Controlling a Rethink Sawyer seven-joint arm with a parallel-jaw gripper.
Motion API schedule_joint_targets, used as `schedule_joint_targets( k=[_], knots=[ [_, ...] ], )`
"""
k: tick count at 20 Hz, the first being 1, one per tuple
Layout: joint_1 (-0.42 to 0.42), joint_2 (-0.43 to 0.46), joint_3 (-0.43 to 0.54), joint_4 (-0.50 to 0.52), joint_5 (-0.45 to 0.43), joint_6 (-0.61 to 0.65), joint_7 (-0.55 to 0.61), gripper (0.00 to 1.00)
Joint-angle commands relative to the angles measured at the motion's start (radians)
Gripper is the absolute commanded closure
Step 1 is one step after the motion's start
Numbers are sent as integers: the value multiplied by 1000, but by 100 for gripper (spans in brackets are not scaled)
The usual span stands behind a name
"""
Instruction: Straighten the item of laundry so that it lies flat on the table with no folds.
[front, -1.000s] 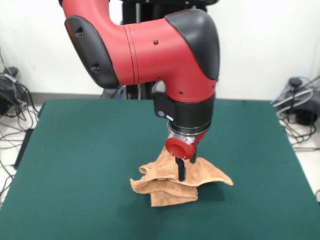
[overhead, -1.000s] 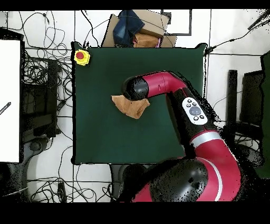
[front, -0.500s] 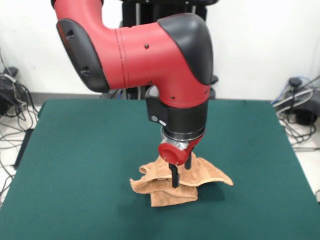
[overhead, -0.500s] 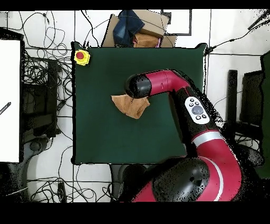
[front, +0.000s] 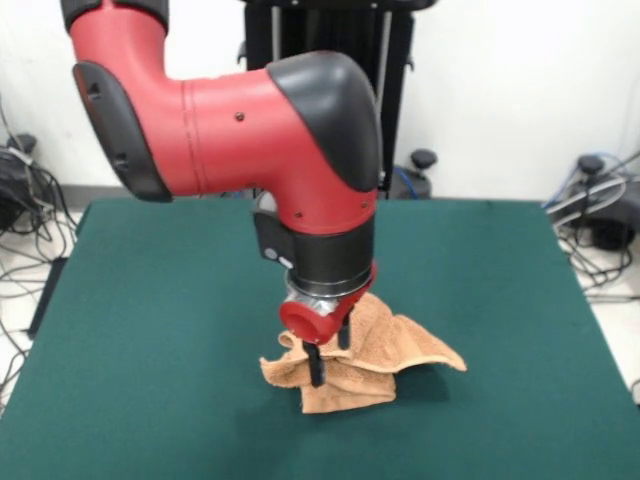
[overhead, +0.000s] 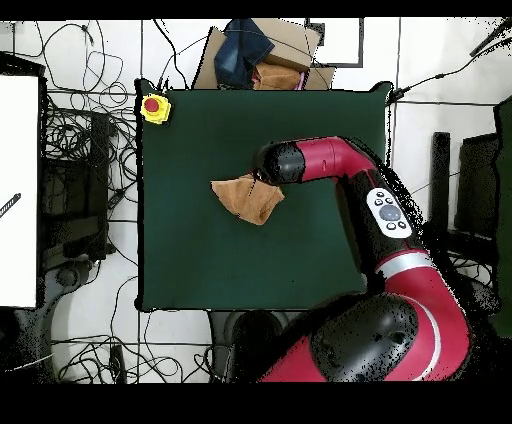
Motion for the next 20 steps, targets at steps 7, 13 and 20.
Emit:
schedule_joint_targets(
  k=[7,13,20],
  knots=[
    [2,66,-35,-48,-52,86,-198,0],
    [25,61,-69,-39,-48,94,-145,0],
    [39,47,-101,-6,-48,91,-91,0]
  ],
)
